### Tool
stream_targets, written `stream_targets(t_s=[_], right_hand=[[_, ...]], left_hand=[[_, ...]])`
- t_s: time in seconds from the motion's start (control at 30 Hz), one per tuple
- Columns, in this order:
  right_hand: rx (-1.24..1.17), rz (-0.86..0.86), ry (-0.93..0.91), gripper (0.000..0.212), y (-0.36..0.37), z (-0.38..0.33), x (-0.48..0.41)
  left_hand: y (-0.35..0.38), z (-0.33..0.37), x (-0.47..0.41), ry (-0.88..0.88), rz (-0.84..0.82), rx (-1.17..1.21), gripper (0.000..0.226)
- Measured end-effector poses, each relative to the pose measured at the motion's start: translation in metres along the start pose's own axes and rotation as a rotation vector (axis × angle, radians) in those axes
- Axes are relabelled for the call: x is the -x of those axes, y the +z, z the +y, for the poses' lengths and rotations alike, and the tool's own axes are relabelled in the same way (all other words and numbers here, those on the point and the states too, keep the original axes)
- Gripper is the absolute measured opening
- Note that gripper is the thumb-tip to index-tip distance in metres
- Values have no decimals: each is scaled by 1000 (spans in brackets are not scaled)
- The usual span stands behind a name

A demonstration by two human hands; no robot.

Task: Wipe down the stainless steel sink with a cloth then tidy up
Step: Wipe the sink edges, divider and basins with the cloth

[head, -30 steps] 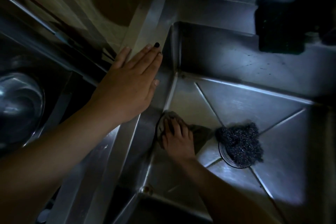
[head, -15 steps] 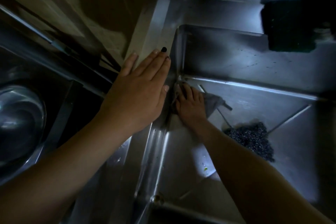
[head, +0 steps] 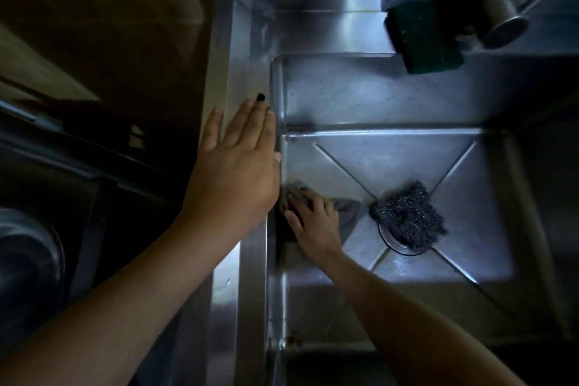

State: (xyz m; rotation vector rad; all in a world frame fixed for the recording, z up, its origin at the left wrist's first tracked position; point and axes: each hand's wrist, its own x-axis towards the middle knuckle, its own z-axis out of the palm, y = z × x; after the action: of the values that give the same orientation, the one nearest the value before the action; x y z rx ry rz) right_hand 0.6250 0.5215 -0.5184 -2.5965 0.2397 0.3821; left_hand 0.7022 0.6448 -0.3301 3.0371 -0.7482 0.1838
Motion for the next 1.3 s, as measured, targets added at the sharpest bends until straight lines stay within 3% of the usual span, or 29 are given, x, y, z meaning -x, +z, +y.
stream_targets(t_s=[0.07, 0.23, 0.37, 0.47, 0.6, 0.73, 0.93, 1.3], right_hand=[[-66, 33, 79, 72, -2, -5, 11], [0, 42, 233, 46, 3, -14, -2], [123, 255, 226, 43, 12, -24, -21], [133, 223, 236, 35, 3, -24, -50], [74, 266, 256, 48, -7, -25, -83], [33, 158, 201, 59, -9, -19, -68], [175, 268, 137, 53, 10, -8, -11], [148, 146, 80, 49, -6, -9, -65]], left_hand=[[-1, 0, 0, 5, -7, -1, 56], [0, 1, 1, 5, -5, 10, 55], [1, 1, 0, 5, 13, 14, 54], [1, 1, 1, 4, 10, 16, 54], [-1, 2, 0, -6, -8, 5, 56], [-1, 1, 0, -5, -28, 4, 55], [-2, 2, -1, -8, -44, 5, 56], [-1, 2, 0, -7, -38, 15, 55]])
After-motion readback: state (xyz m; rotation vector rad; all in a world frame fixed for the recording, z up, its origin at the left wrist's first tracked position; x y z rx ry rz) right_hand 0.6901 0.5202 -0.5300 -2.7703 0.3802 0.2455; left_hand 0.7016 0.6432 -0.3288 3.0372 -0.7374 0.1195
